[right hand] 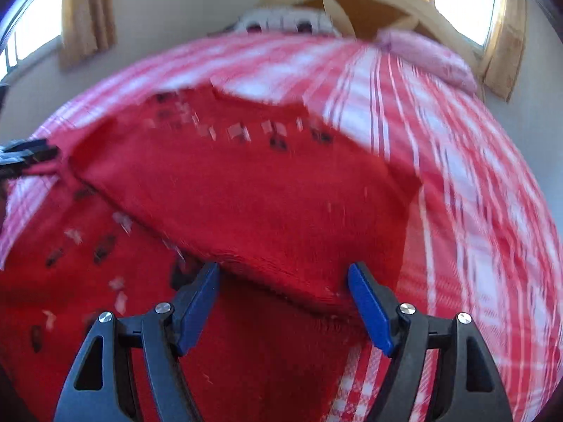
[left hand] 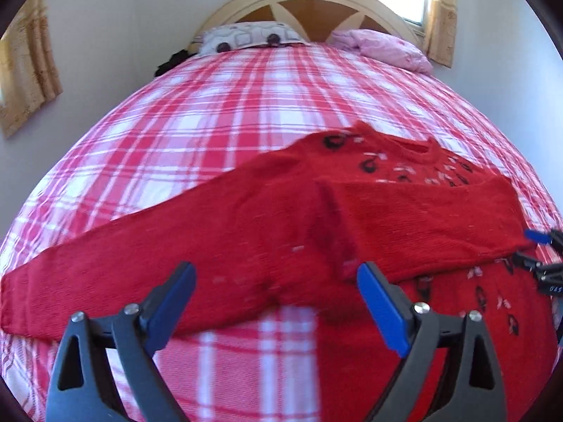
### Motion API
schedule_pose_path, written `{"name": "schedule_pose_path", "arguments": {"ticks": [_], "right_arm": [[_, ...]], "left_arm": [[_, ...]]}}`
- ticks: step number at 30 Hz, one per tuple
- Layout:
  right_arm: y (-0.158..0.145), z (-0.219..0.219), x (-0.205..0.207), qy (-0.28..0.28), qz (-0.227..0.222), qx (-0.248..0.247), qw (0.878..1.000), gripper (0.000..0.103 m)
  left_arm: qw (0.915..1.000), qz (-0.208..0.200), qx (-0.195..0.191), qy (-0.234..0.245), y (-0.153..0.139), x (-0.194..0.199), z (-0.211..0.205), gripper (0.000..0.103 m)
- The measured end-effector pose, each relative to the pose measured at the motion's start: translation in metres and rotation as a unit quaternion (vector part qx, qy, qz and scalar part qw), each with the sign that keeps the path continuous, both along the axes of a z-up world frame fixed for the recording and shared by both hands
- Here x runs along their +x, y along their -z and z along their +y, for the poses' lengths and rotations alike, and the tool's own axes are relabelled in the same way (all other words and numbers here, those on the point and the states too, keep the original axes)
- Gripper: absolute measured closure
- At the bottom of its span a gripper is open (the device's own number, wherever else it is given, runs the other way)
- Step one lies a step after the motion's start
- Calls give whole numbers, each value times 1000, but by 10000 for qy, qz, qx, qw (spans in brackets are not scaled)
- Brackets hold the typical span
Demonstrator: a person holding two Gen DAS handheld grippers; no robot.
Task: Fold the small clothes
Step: 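Release and move the left gripper to the other sleeve cuff, grasp it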
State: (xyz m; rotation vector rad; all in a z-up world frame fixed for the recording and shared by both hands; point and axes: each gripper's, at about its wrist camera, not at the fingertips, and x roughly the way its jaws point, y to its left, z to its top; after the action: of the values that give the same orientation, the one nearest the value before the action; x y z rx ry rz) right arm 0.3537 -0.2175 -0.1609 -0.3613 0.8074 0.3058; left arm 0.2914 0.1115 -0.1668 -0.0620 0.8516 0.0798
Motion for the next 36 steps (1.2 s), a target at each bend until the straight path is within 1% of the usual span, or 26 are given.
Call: {"name": "schedule_pose_path", "arguments": {"ticks": [2, 5, 7, 9, 10, 13, 15, 18, 20, 24, 27, 28, 29, 30, 32, 34, 36], "right_arm": [[-1, -11, -3, 1, -18, 280, 9996, 28], [-2, -14, -5, 83, -29, 263, 9996, 28], [-3, -9, -10, 94, -214, 133, 9996, 28], [-8, -10, -20, 65, -500, 177, 9986, 28], [-12, -11, -27, 37, -688, 250, 9973, 28], [-20, -14, -41, 7, -1025, 351, 9941, 28], [-20, -13, -43, 13, -1115, 354, 9931, 28], [-19, -12, -44, 62, -1198, 280, 9924, 28], [-18, -9, -45, 70, -1231, 224, 9921, 28], [-21, -11, -53, 52, -1405, 248, 9898, 28], [-21, -13, -54, 46, -1447, 333, 9889, 28], [-20, -14, -53, 86, -1430, 338, 9891, 28], [-19, -15, -53, 117, -1427, 338, 9891, 28], [-19, -15, -53, 136, -1424, 339, 9891, 28], [-17, -16, -52, 155, -1407, 348, 9893, 28], [-17, -17, -52, 189, -1423, 340, 9891, 28], [-17, -17, -52, 197, -1427, 337, 9890, 28]], "left_arm": [[9997, 51, 70, -216, 4, -6, 22, 8], [9979, 146, 155, -609, 10, -17, 61, 8], [9952, 205, 185, -940, 13, -28, 88, 8], [9915, 246, 228, -1254, 16, -39, 113, 8], [9881, 290, 271, -1485, 18, -46, 130, 8], [9783, 378, 318, -2013, 23, -63, 170, 8], [9727, 382, 200, -2279, 24, -71, 191, 8], [9616, 297, 114, -2725, 26, -82, 219, 8], [9562, 218, -20, -2920, 25, -89, 232, 8], [9452, 57, -119, -3262, 23, -104, 253, 11], [9360, -28, -434, -3494, 22, -118, 269, 13], [9329, -53, -613, -3550, 23, -123, 275, 13], [9308, -46, -750, -3578, 24, -125, 278, 15], [9290, -51, -879, -3596, 23, -127, 279, 20], [9260, -101, -1216, -3573, 23, -131, 280, 25], [9232, -123, -1467, -3549, 23, -131, 276, 25], [9181, -175, -1816, -3519, 22, -131, 273, 25]]}}
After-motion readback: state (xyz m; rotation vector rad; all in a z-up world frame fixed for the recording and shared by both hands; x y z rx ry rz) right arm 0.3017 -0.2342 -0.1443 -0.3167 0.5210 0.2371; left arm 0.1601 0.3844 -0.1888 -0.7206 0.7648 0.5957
